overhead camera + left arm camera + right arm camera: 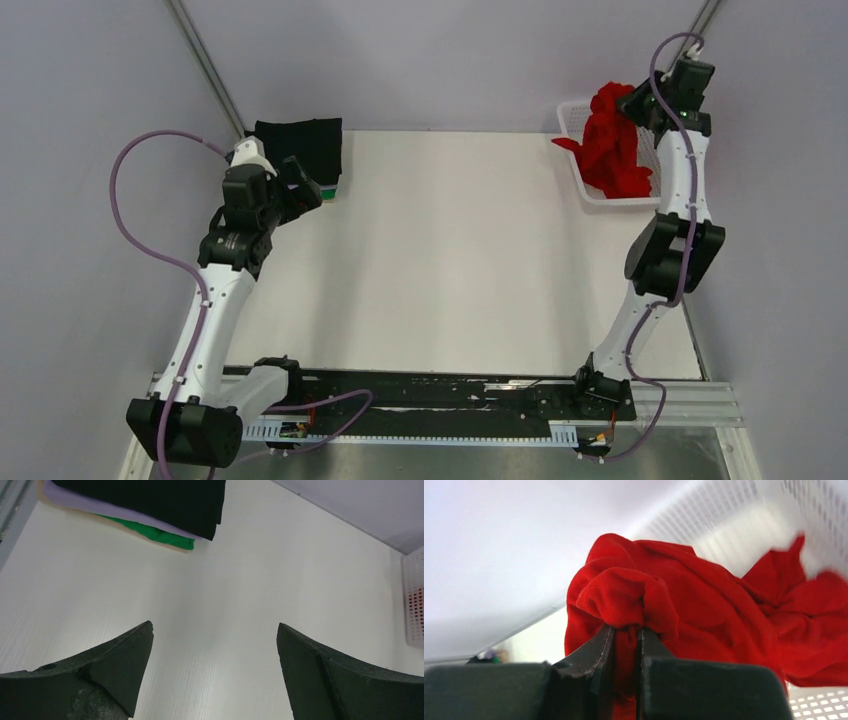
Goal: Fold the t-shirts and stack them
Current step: Grab crumpled tshirt from bin with the right arm, then move the tshirt to the center of the board
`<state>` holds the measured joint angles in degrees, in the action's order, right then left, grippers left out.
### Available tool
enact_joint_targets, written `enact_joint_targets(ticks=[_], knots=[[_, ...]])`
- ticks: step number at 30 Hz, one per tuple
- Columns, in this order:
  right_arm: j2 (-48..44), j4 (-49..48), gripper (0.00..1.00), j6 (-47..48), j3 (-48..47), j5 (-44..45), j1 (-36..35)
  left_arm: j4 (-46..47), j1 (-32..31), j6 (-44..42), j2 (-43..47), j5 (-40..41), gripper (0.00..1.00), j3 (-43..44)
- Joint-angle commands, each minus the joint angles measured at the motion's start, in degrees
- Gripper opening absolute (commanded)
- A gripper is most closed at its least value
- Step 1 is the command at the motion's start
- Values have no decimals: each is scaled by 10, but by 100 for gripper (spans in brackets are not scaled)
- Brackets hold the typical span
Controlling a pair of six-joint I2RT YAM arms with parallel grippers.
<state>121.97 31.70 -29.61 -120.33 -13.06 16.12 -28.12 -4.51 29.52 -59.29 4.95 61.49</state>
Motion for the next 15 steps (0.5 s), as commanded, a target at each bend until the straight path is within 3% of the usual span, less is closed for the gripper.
enact_joint_targets(ticks=[1,8,15], knots=[[-181,-109,0,70,-3,-91,-24,15,0,14,20,-10,100,-9],[-298,-160,0,87,32,-320,-128,33,0,31,25,-26,100,-21],[-321,-170,0,102,21,-442,-269,17,0,53,27,-22,100,-20]])
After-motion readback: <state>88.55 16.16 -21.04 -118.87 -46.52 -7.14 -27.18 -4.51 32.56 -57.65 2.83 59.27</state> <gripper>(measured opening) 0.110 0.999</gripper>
